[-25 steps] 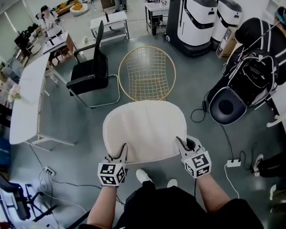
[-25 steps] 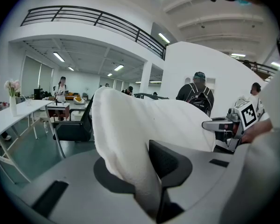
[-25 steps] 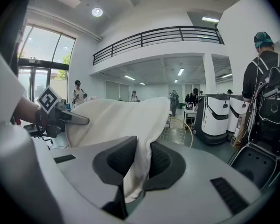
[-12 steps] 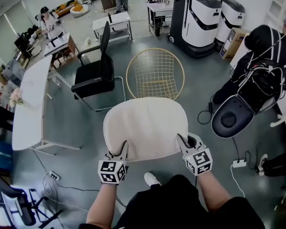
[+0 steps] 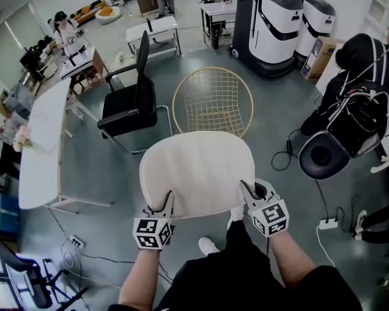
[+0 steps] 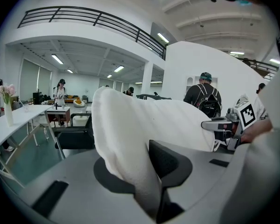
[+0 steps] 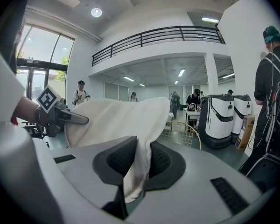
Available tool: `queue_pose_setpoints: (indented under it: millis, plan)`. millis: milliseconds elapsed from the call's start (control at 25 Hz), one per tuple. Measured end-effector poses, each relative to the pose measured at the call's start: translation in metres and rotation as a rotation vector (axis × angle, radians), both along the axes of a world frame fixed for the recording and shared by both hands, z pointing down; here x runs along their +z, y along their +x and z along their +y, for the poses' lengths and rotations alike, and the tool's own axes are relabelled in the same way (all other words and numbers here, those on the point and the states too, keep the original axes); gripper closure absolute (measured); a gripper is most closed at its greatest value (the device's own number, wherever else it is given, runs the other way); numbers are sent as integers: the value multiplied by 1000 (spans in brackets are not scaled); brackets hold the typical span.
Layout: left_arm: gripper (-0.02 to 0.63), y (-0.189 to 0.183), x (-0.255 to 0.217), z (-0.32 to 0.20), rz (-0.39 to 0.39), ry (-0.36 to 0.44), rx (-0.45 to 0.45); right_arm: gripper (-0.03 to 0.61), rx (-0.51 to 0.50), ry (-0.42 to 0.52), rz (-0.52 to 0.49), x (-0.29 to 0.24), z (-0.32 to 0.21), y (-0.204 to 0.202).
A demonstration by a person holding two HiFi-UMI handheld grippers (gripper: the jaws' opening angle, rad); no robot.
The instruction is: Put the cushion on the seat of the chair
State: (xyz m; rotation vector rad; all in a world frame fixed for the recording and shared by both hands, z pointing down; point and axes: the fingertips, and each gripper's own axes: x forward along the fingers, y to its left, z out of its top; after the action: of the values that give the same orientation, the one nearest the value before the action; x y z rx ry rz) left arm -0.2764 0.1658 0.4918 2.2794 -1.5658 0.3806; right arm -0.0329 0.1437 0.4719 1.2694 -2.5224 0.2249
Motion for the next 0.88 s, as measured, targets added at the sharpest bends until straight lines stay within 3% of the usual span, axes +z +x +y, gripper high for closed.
queue_pose_setpoints:
  millis: [880]
  plan:
    - [503,63,23,-175,-3,-44,-39,518,-28,-45,-10,27,-188,64]
